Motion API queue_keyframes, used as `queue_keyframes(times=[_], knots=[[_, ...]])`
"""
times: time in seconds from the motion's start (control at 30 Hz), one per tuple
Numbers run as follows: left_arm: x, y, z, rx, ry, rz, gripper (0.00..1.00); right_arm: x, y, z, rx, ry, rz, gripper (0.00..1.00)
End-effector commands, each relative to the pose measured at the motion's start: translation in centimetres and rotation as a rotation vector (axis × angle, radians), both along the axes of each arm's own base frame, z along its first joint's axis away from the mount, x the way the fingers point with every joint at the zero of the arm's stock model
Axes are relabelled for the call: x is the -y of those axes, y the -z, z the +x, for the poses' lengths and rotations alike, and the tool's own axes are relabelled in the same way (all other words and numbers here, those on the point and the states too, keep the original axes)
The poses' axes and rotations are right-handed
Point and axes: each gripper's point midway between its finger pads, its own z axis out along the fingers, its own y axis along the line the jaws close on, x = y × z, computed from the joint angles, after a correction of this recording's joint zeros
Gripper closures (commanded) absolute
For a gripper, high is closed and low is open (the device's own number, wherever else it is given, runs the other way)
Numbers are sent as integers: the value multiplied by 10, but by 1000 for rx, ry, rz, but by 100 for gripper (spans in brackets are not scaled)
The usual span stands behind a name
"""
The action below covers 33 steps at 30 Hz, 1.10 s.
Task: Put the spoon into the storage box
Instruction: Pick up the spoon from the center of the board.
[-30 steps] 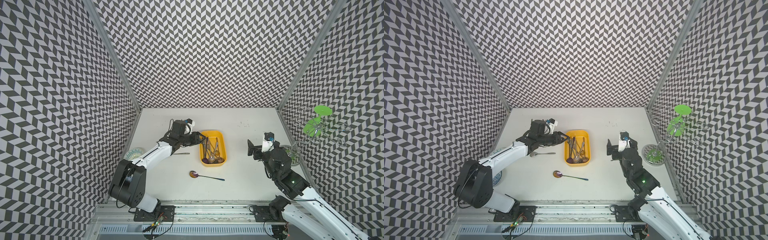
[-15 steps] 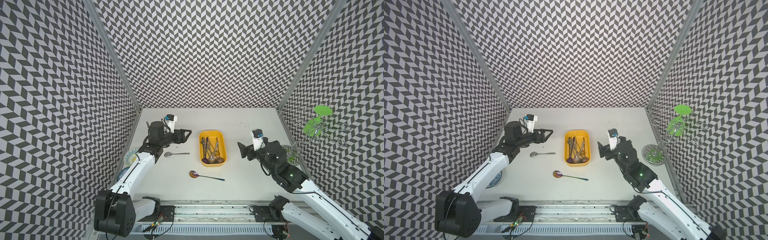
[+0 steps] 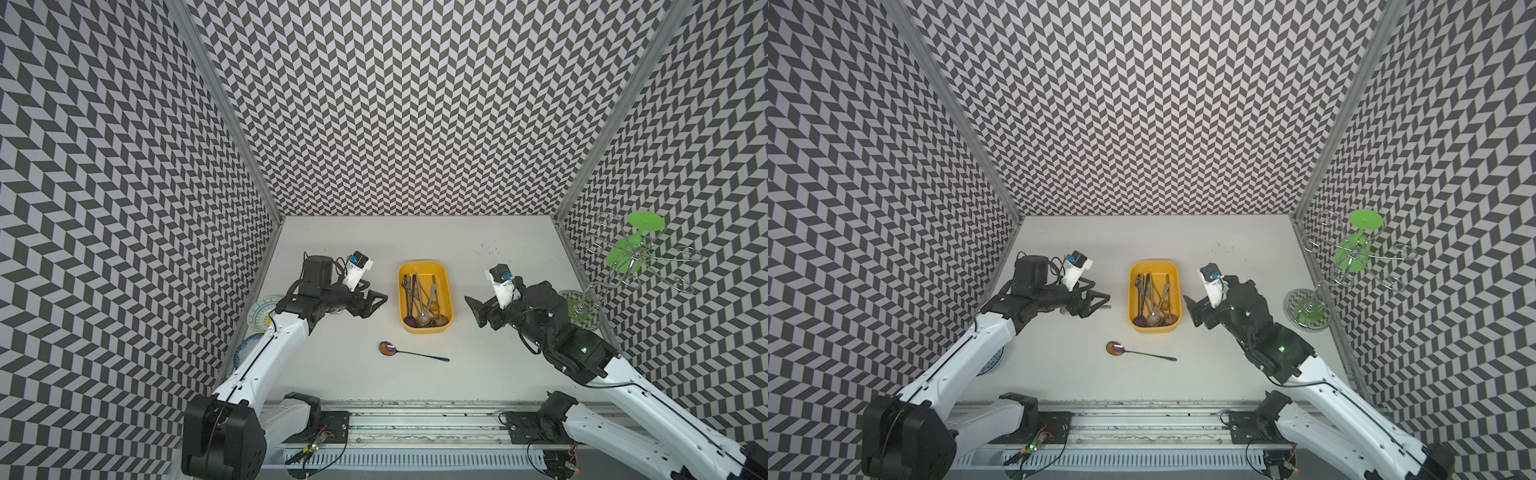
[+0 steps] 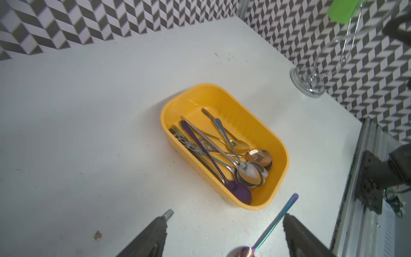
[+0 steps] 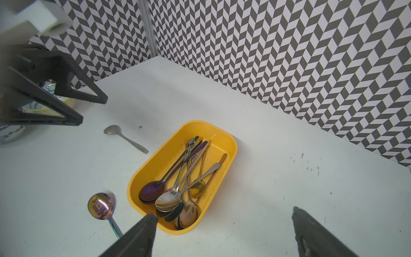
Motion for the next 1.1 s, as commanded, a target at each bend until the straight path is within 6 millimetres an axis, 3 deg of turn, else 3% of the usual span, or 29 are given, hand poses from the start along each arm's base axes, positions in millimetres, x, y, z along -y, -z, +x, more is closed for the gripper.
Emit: queue_keyframes(times=[0.0,0.23,0.43,0.67,1.07], knots=[[-1,22,-13,-64,99,103,16,5,-11,4,77,35,24,3],[14,63,-28,-237,227,215,20,23,-15,3,146,107,40,2],[3,109,-45,-379,324,406,20,36,-21,0,203,151,54,0],[-4,148,-74,-548,417,521,26,40,-23,-2,222,165,58,0],[7,173,-81,-609,444,536,42,42,-27,-5,247,160,75,0]])
